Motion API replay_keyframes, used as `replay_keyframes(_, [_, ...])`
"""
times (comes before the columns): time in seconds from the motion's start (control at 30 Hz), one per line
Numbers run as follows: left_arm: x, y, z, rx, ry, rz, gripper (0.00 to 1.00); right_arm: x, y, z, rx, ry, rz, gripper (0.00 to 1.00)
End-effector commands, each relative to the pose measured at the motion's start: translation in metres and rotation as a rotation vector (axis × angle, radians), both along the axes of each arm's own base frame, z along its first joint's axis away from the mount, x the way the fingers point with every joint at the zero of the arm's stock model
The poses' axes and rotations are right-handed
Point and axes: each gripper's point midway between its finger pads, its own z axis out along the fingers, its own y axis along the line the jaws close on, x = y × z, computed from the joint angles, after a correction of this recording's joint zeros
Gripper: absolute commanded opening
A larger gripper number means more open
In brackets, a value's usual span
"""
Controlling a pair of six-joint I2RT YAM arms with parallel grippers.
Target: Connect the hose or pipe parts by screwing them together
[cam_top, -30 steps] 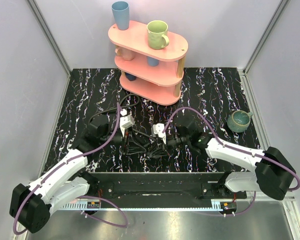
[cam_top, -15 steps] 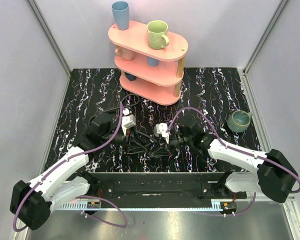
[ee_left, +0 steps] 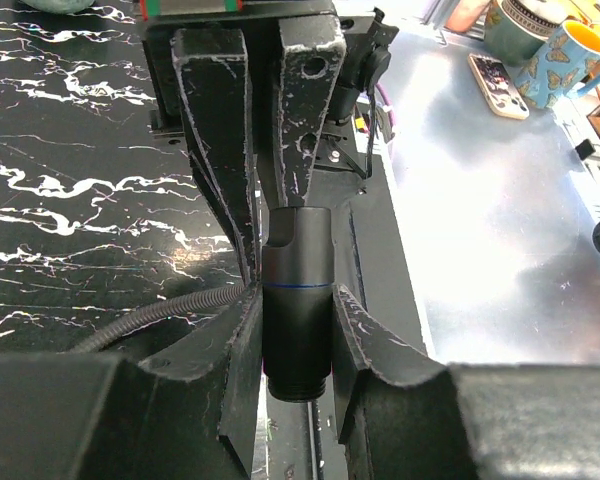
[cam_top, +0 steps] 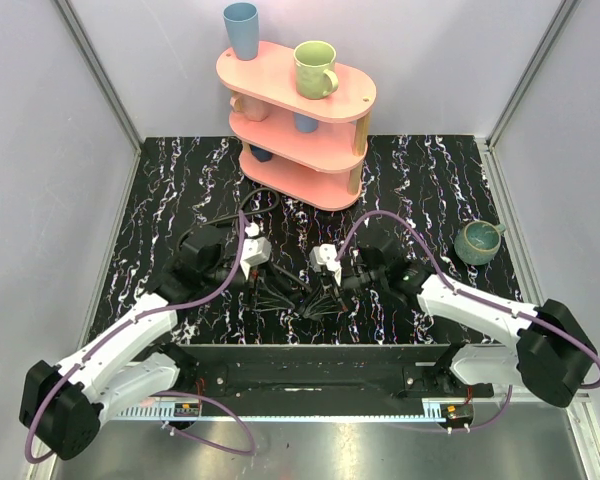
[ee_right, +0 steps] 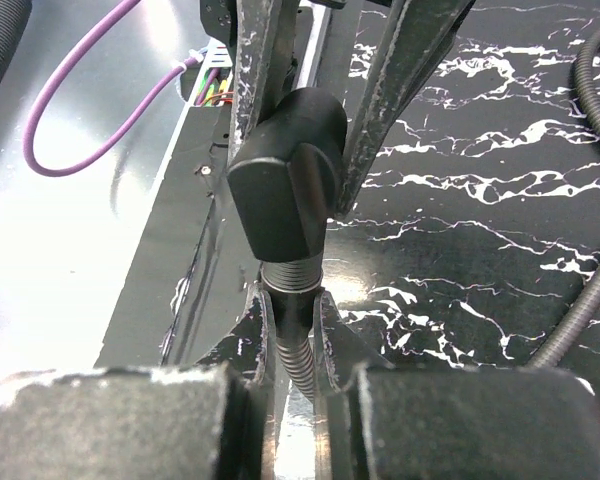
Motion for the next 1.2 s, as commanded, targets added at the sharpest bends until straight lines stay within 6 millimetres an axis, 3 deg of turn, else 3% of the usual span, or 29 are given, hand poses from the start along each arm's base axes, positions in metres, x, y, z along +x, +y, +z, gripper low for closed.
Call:
replay_keyframes(0.0, [0.005, -0.002, -0.006, 0.007, -0.092, -0.032, 0.0, -0.006, 0.008, 0.05, 0.119, -0.066, 0.107, 0.0])
replay_keyframes(0.57, [0.011, -0.002, -0.016, 0.046, -0.186, -0.095, 0.0, 0.005, 0.003, 0.05, 0.092, 0.028, 0.145, 0.0])
replay_keyframes(0.8, [0.016, -0.002, -0.036, 0.102, -0.188, -0.123, 0.0, 0.002, 0.0, 0.05, 0.098, 0.048, 0.172, 0.0])
replay_keyframes(1.17, [0.023, -0.003, -0.038, 0.117, -0.217, -0.119, 0.0, -0.004, -0.002, 0.052, 0.104, 0.088, 0.238, 0.0])
